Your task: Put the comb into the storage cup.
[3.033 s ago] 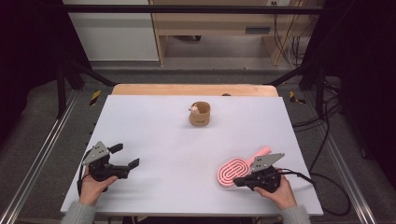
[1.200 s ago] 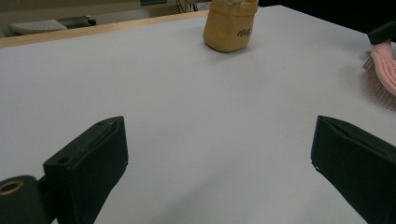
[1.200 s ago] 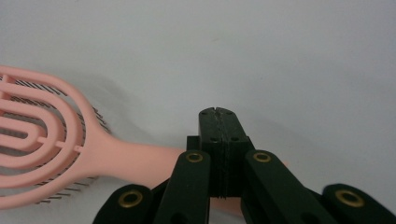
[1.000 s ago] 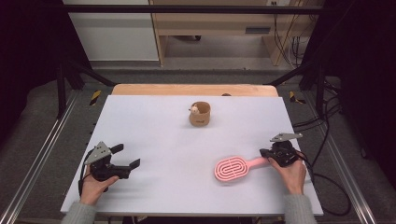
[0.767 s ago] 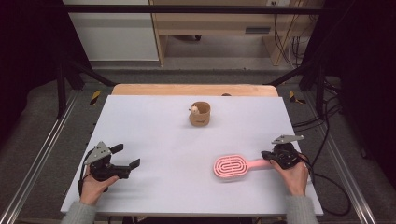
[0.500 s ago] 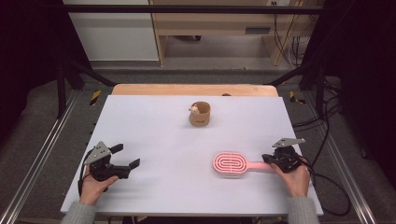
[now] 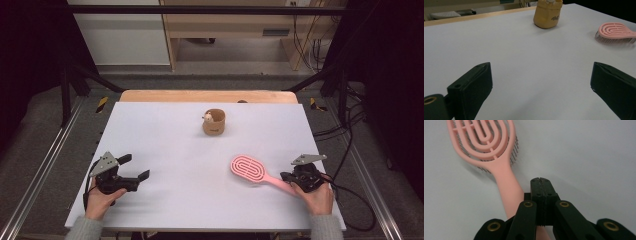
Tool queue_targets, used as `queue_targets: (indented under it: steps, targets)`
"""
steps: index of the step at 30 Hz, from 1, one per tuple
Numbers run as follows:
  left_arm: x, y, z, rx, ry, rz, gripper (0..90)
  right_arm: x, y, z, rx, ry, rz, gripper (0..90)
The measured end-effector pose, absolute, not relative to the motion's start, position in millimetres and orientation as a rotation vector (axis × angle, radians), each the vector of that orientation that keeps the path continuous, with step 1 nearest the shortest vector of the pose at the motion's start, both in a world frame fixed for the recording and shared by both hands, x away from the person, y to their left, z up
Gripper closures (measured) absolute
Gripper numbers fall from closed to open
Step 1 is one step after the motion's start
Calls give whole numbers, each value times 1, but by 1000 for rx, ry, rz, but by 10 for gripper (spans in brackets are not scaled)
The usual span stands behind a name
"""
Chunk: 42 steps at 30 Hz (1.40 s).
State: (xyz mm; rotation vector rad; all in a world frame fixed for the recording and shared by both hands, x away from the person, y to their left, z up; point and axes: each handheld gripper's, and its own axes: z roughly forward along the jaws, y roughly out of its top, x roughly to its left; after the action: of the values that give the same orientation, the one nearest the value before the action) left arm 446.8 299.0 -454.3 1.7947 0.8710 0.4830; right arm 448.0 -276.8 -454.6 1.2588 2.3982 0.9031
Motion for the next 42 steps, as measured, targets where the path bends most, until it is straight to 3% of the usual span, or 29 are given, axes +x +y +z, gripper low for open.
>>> queue_targets:
  steps: [28, 33, 42]
  targets:
    - [447, 299, -455, 1799, 874, 483, 38, 429, -271, -457, 1212, 2446, 922, 900]
    - [447, 299, -455, 1798, 874, 482, 38, 428, -275, -449, 1194, 2397, 982, 815]
    - [447, 299, -455, 1799, 874, 482, 38, 430, -272, -435, 1139, 2342, 1046, 580]
